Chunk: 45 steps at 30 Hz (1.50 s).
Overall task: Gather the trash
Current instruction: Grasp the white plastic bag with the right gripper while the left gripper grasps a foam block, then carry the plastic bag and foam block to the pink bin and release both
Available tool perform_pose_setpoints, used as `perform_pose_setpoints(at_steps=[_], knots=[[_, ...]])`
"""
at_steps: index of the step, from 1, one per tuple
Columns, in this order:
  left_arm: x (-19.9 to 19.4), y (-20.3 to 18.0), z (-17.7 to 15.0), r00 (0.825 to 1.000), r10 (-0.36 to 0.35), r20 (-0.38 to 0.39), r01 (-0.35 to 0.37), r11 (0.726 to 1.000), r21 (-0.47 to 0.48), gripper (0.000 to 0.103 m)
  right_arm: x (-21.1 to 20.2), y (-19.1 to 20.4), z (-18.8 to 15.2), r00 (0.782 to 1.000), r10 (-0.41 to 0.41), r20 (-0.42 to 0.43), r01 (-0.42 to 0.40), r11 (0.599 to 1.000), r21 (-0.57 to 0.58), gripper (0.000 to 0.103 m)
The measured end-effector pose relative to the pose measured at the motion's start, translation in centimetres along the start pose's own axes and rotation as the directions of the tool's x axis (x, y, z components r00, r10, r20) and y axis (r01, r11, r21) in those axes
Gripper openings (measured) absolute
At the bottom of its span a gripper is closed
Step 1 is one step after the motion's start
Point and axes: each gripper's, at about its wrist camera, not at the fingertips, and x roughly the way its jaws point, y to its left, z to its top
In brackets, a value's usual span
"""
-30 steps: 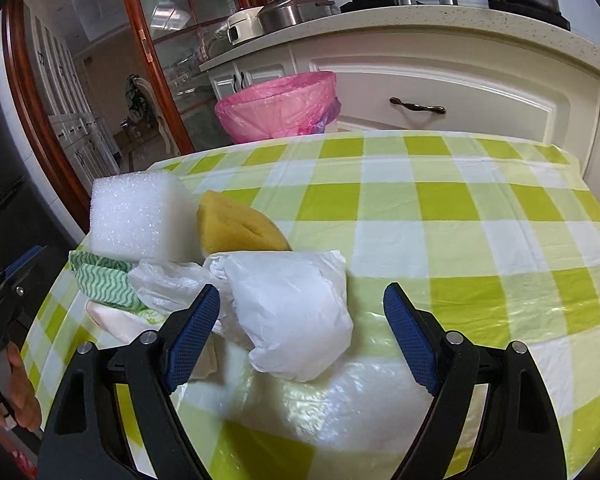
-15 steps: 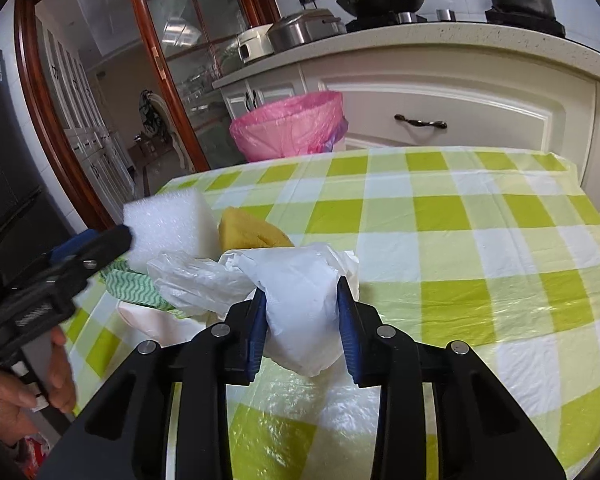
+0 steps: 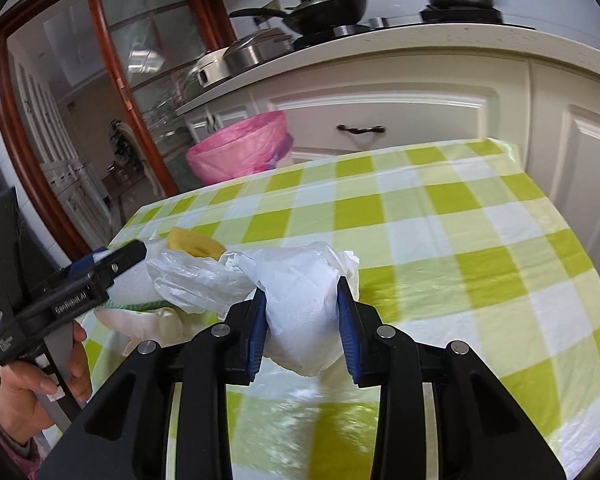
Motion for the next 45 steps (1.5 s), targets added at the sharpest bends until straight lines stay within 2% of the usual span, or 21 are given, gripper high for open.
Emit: perform_pose_setpoints(at_steps=[6, 7, 11, 22, 28, 38, 45], knots=[[0.7, -0.7, -1.3, 0.999, -0.005, -0.032, 0.005, 1.0, 0.012, 0.092, -0.3, -0.5, 0.0, 1.0, 0.002, 0.01, -0.002, 1.0, 0.011, 0.033], [0.7, -0.7, -1.6, 1.0, 0.003, -0.028, -0.002, 1.0, 0.018, 0.085, -0.3, -0.6, -0.1, 1.0, 0.002, 0.01, -0.002, 1.0, 0.011, 0.033], [0.2, -0.2, -1.9, 1.0, 0.0, -0.011, 0.0, 1.0, 0.012, 0.08, -0.2, -0.5, -0.1, 1.0, 0.004, 0.008, -0.004, 1.0, 0.015, 0.033], [-4.9, 0.6, -1.1, 0.994, 0.014, 0.109, -0.015, 1.0, 0.011, 0.08, -0.5, 0.7, 0.2, 0.999, 0.022, 0.024, -0.022, 1.0, 0.004, 0.033], [-7.0, 2.6, -0.8, 0.988, 0.046, 0.15, -0.044, 0.999, -0.019, 0.08, -0.5, 2.0, 1.0, 0.999, 0.033, 0.034, -0.032, 0.999, -0.013, 0.033], [-8.7, 6.3, 0.0, 0.976, 0.102, 0.191, -0.094, 0.994, -0.052, 0.08, 0.7, 5.5, 3.3, 0.997, 0.063, 0.055, -0.059, 0.996, -0.069, 0.033], [-9.1, 7.2, 1.2, 0.969, 0.117, 0.219, -0.109, 0.993, -0.047, 0.08, 1.2, 8.0, 5.1, 0.993, 0.087, 0.075, -0.079, 0.991, -0.104, 0.033]])
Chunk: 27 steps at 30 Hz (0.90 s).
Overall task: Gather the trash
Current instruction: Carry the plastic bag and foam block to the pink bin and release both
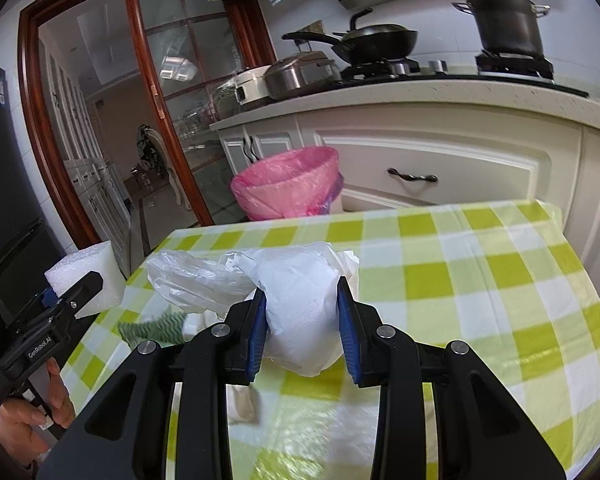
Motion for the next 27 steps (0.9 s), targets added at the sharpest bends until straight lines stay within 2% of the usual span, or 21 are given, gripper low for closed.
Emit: perform_pose_setpoints(at_steps=[15, 22, 27], knots=[[3.0, 0.0, 4.2, 0.999, 0.003, 0.049, -0.005, 0.999, 0.036, 0.08, 3.6, 2.9, 5.4, 0.998, 0.043, 0.053, -0.041, 0.998, -0.037, 0.033], [6.6, 0.5, 6.8, 0.999, 0.013, 0.052, -0.015, 0.999, 0.036, 0.08, 6.7, 3.0, 8.5, 0.996, 0.056, 0.073, -0.053, 0.997, -0.051, 0.033], [10.1, 1.8, 9.3, 0.999, 0.013, 0.045, -0.013, 1.0, -0.011, 0.08, 9.8, 2.3, 11.3, 0.995, 0.051, 0.082, -0.048, 0.998, -0.041, 0.033]])
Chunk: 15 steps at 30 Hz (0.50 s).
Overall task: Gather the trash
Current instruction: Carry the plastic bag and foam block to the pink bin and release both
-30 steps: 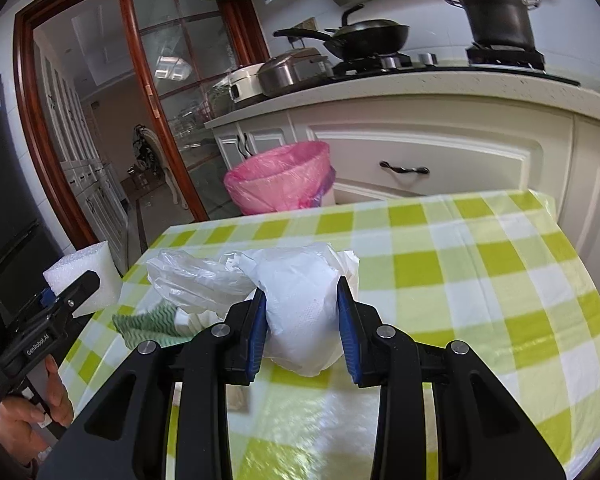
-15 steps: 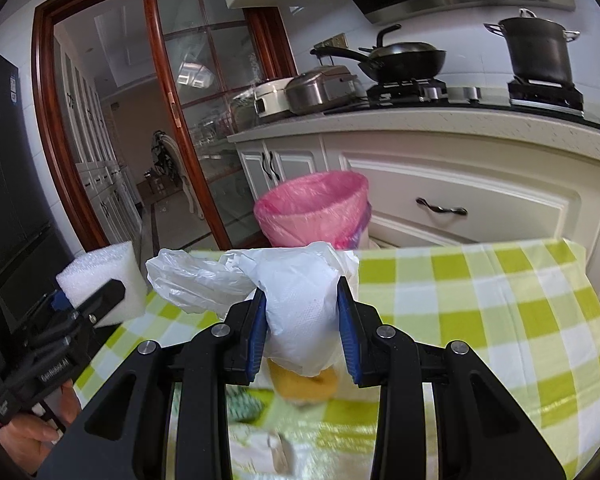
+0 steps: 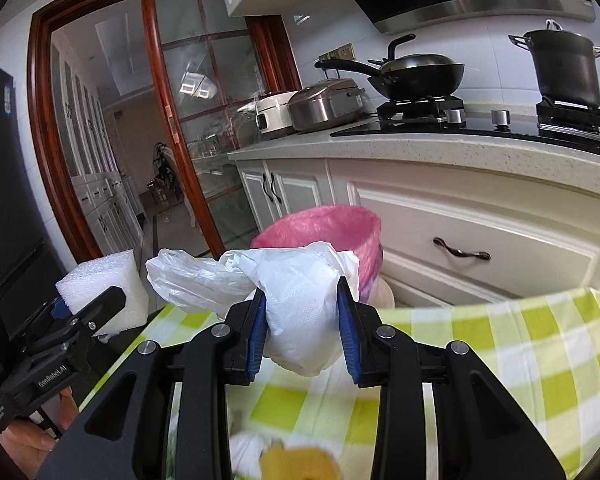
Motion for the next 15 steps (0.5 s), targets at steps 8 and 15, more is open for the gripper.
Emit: perform_pose_setpoints(at_steps=[8, 15], knots=[[7.5, 0.3, 4.1, 1.0, -0.006, -0.017, 0.006, 1.0, 0.016, 0.08, 7.5, -2.4, 4.9, 1.0, -0.019, -0.016, 0.019, 1.0, 0.003, 0.033], [14.6, 0.6, 6.7, 0.999, -0.028, -0.045, 0.028, 1.0, 0.0, 0.08, 15.3, -4.1, 8.3, 0.998, -0.046, -0.045, 0.045, 0.999, -0.02, 0.033]])
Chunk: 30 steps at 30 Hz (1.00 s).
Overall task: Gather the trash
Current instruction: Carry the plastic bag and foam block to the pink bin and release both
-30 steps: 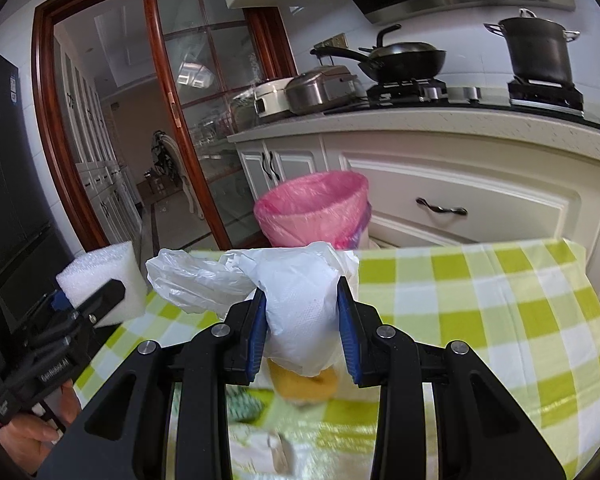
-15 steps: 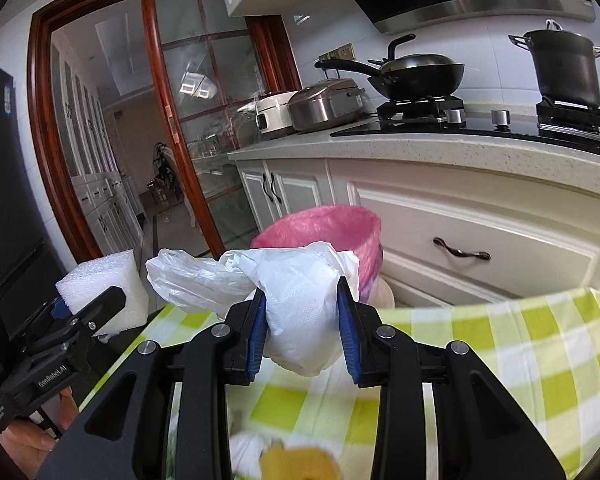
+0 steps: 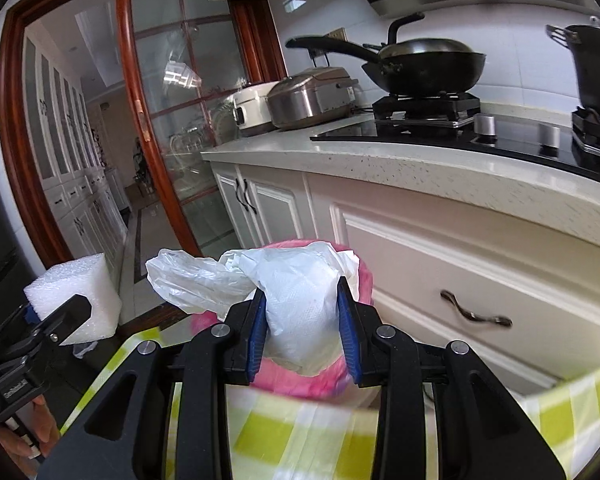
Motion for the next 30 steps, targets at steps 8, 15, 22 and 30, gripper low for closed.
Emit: perform_pose_setpoints(at_steps=[8, 15, 22, 30], knots=[[7.3, 1.7, 2.4, 1.0, 0.006, -0.015, -0.007, 0.998, -0.059, 0.08, 7.4, -1.5, 1.7, 0.999, 0.014, -0.035, -0.013, 1.0, 0.022, 0.033], [9.9, 2.2, 2.1, 0.999, 0.022, -0.036, -0.023, 0.999, -0.04, 0.08, 11.5, -1.4, 1.7, 0.998, 0.027, -0.056, -0.028, 0.999, -0.026, 0.048], [11.7, 1.4, 0.9, 0.997, 0.018, -0.069, -0.022, 0.999, -0.048, 0.08, 9.8, -3.2, 2.1, 0.999, 0.045, -0.007, -0.045, 0.999, 0.013, 0.072], [11.7, -1.0, 1.2, 0.998, 0.012, -0.055, -0.013, 1.0, -0.021, 0.095, 4.9, -6.0, 1.6, 0.999, 0.019, 0.039, -0.021, 0.998, 0.054, 0.072]])
